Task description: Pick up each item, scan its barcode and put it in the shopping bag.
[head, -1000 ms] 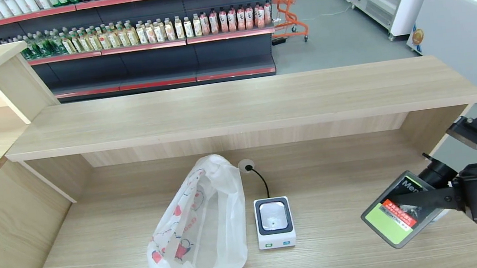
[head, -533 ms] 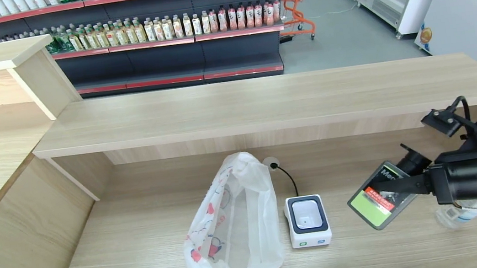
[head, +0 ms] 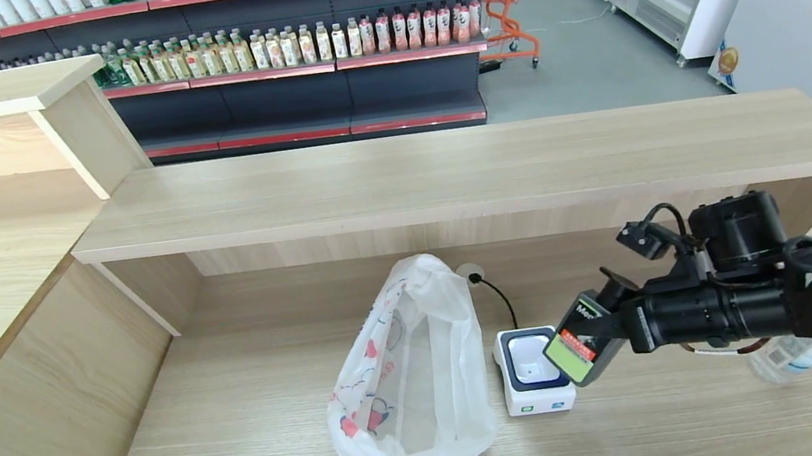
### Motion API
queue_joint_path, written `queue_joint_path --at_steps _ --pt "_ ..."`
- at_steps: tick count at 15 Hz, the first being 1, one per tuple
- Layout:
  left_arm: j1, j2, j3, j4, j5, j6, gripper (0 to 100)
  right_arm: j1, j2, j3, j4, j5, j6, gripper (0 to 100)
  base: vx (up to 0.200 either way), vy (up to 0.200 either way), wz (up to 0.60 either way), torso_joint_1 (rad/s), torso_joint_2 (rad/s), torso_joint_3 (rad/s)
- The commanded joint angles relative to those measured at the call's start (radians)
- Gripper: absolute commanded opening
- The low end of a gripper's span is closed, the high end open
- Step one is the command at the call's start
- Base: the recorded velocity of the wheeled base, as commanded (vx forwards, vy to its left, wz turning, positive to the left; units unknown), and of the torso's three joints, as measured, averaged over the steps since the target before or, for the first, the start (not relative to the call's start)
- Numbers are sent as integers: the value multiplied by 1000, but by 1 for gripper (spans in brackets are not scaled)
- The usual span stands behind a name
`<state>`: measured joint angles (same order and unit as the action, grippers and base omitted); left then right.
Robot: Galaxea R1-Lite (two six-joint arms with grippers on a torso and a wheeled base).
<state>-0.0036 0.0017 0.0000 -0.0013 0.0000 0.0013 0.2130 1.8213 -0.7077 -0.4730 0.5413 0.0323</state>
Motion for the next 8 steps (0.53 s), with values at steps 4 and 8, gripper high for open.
queue_joint_path --at_steps 4,8 --pt "1 0 0 0 0 0 100 59 170 -3 -93 -12 0 0 0 0 0 0 0 0" --pt "1 0 0 0 0 0 100 92 254 -36 -184 -52 0 0 0 0 0 0 0 0"
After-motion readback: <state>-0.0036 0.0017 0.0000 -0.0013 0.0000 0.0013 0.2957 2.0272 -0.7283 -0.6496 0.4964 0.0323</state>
